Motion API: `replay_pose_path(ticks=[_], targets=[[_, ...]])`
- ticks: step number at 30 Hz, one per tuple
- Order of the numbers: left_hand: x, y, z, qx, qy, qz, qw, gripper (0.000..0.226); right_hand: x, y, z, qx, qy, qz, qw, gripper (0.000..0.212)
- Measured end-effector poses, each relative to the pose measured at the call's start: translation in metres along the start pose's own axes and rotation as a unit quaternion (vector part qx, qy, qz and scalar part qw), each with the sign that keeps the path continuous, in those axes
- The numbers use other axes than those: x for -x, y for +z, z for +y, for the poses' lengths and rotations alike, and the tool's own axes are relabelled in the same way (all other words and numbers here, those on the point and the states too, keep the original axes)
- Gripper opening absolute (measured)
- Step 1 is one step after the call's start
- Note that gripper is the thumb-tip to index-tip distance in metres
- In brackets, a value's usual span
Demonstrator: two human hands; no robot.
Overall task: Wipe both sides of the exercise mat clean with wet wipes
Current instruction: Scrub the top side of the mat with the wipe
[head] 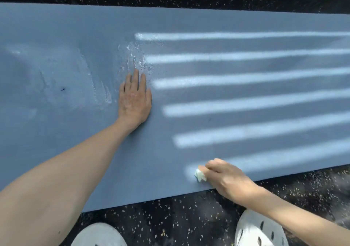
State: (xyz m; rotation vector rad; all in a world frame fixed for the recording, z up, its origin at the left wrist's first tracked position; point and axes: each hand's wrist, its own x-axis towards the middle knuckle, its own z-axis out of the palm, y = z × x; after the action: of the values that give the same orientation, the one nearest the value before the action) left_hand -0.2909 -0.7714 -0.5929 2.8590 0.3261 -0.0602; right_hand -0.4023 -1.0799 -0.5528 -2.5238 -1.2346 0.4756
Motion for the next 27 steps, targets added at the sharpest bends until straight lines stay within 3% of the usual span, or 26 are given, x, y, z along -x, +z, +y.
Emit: replay_pose_path(ticks=[4, 7, 9, 11, 13, 16, 20, 25, 27], targets=[[0.007, 0.006, 0.004, 0.001, -0.022, 0.016, 1.0, 0.054, 0.009, 0.015, -0.01, -0.061, 0.011, 0.036, 0.997, 0.012], [0.009, 0.003, 0.007, 0.01, -0.028, 0.022, 0.999, 0.053, 0.02, 0.016, -0.008, -0.051, -0.015, -0.021, 0.998, 0.01], [0.009, 0.003, 0.009, 0.011, -0.035, 0.028, 0.999, 0.052, -0.002, 0.01, 0.013, -0.04, 0.02, 0.021, 0.999, 0.007], [0.009, 0.005, 0.009, 0.013, -0.034, 0.035, 0.999, 0.052, -0.009, 0.007, 0.016, -0.044, 0.04, 0.056, 0.997, 0.018], [0.009, 0.004, 0.009, 0.021, -0.034, 0.04, 0.998, 0.052, 0.013, 0.01, 0.007, -0.074, -0.002, 0.013, 0.997, 0.025], [0.008, 0.004, 0.009, 0.034, -0.036, 0.047, 0.998, 0.052, 0.024, 0.0, 0.015, -0.018, -0.058, -0.034, 0.998, 0.018], [0.008, 0.005, 0.009, 0.048, -0.036, 0.056, 0.997, 0.052, -0.015, -0.001, 0.044, -0.026, 0.031, 0.086, 0.995, 0.018], [0.008, 0.004, 0.01, 0.043, -0.037, 0.058, 0.997, 0.052, 0.031, 0.003, 0.024, -0.071, -0.11, -0.022, 0.991, 0.006], [0.008, 0.004, 0.01, 0.04, -0.034, 0.057, 0.997, 0.052, 0.006, -0.003, 0.043, -0.037, -0.085, 0.003, 0.996, 0.012]])
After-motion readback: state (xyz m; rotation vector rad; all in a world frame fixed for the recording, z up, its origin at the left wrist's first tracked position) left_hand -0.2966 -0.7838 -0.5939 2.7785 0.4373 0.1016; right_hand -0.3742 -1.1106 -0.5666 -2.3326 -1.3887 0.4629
